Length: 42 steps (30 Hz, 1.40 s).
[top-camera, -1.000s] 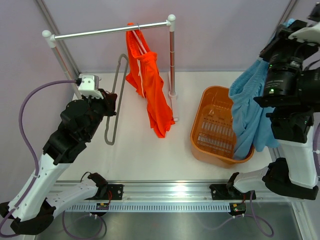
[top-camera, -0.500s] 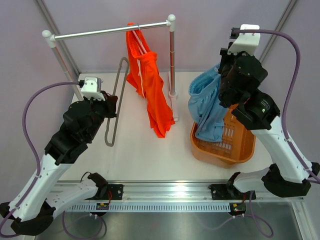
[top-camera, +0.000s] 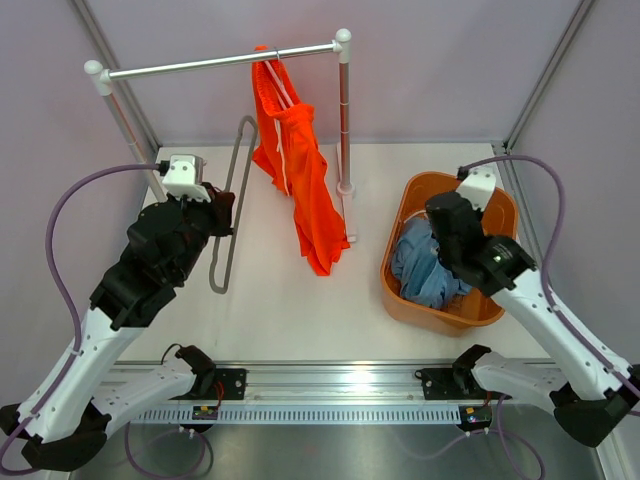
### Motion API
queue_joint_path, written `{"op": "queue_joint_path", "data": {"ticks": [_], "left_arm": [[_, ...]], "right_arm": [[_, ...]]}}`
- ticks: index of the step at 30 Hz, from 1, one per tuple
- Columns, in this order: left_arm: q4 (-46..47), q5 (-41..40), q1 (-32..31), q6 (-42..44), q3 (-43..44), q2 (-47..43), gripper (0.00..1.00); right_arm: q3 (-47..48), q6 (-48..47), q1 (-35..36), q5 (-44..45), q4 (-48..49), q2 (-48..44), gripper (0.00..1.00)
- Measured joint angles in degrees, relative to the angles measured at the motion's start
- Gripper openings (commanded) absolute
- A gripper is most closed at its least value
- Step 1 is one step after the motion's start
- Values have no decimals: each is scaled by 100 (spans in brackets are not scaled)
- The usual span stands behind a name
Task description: Remove the shorts from the hanger
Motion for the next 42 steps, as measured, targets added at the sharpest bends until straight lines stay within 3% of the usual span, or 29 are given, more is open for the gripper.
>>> {"op": "queue_joint_path", "data": {"ticks": [1, 2, 5, 6, 9, 12, 21, 27, 34, 42], "left_arm": [[0, -9, 0, 2, -2, 4, 0], [-4, -20, 0, 2, -2, 9, 0], [-55, -55, 0, 0, 0, 50, 0], [-79, -63, 0, 0, 0, 76, 0], [-129, -76, 0, 0, 0, 133, 0], [-219, -79, 0, -2, 13, 157, 0], [-710, 90, 192, -20, 640, 490, 0], [-1154, 555, 723, -22, 1314, 925, 0], [-1506, 1668, 1869, -20, 2140, 1580, 0], [-1408, 3591, 3158, -107, 2629, 2356, 0]], "right_arm": [[-260, 164, -31, -186, -44, 74, 18], [-483, 304, -55, -361, -70, 162, 33], [-798, 634, -72, -848, -181, 442, 54], [-811, 693, -74, -1008, -181, 503, 66], [-813, 763, -79, -1519, -52, 479, 81], [-785, 706, -81, -2109, 107, 308, 89], [-201, 107, -94, -4146, 660, 131, 95], [26, -208, -101, -5534, 1027, 243, 96], [284, -376, -101, -5952, 1084, 439, 96], [282, -466, -101, -6166, 1119, 442, 96]]}}
